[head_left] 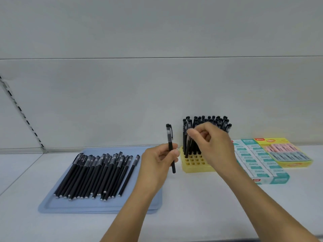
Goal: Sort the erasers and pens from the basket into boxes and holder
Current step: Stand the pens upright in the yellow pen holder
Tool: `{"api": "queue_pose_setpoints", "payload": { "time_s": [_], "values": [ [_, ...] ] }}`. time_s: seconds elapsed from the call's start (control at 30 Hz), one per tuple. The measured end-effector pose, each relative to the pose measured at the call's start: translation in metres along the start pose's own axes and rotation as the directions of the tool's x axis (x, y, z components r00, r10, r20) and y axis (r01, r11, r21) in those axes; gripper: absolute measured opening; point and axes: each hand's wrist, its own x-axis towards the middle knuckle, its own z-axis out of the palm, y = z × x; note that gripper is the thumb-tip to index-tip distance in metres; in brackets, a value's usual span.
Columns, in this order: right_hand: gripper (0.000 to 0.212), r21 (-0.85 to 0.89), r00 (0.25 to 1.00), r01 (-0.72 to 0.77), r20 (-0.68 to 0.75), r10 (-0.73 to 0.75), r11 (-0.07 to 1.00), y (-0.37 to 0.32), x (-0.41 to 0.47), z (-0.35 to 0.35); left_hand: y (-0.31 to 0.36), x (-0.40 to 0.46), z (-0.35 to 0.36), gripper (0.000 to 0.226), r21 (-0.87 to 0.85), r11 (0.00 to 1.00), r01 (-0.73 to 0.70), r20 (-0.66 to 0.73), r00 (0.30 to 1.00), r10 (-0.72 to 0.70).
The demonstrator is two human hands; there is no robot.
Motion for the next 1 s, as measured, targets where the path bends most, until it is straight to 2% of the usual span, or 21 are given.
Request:
{"api": "queue_pose_setpoints", "payload": {
  "time_s": [0.07, 0.13, 0.2, 0.23, 0.27, 0.33, 0.4, 0.5, 0.6, 0.67, 1.0],
  "values": [
    [0.013, 0.267, 0.993, 0.036, 0.097, -0.064, 0.963, -0.013, -0.01, -0.004, 0.001, 0.002, 0.009, 0.011, 0.074, 0.996, -0.056, 0.061, 0.997, 0.051],
    [0.005, 0.303, 0.974, 0.077, 0.179, -0.136, 0.95, -0.015, -0.014, -0.001, 0.0, 0.003, 0.019, 0.011, 0.135, 0.986, -0.101, 0.128, 0.988, 0.084],
    [0.007, 0.344, 0.985, 0.048, 0.14, -0.102, 0.938, -0.008, -0.009, -0.001, -0.006, 0.005, 0.026, 0.013, 0.191, 0.975, -0.114, 0.135, 0.987, 0.089],
    [0.007, 0.363, 0.994, 0.024, 0.091, -0.061, 0.931, -0.002, -0.005, -0.004, -0.012, 0.007, 0.026, 0.022, 0.267, 0.958, -0.106, 0.111, 0.991, 0.079],
    [0.005, 0.372, 0.999, 0.0, 0.042, -0.017, 0.928, 0.005, -0.001, -0.007, -0.017, 0.008, 0.025, 0.036, 0.383, 0.92, -0.086, 0.089, 0.994, 0.056],
    [0.004, 0.37, 0.999, -0.031, -0.007, 0.037, 0.929, 0.019, 0.006, -0.011, -0.029, 0.008, 0.023, 0.056, 0.62, 0.781, -0.071, 0.104, 0.995, 0.008],
    [0.004, 0.358, 0.998, -0.066, 0.003, 0.069, 0.931, 0.028, 0.011, -0.011, -0.041, 0.01, 0.023, 0.061, 0.725, 0.678, -0.118, 0.174, 0.985, -0.015],
    [0.005, 0.334, 0.996, -0.085, 0.028, 0.08, 0.939, 0.033, 0.014, -0.005, -0.052, 0.019, 0.028, 0.059, 0.764, 0.63, -0.141, 0.189, 0.982, -0.009],
    [0.004, 0.345, 0.994, -0.103, 0.062, 0.087, 0.933, 0.035, 0.018, 0.001, -0.054, 0.027, 0.032, 0.047, 0.8, 0.58, -0.157, 0.195, 0.981, -0.004],
    [0.002, 0.304, 0.993, -0.101, 0.091, 0.076, 0.947, 0.037, 0.02, 0.004, -0.054, 0.029, 0.032, 0.044, 0.804, 0.576, -0.146, 0.187, 0.982, -0.012],
    [0.019, 0.064, 0.983, -0.134, 0.133, 0.124, 0.989, 0.045, 0.025, 0.019, -0.054, 0.03, 0.033, 0.048, 0.8, 0.583, -0.14, 0.187, 0.982, -0.021]
  ]
}}
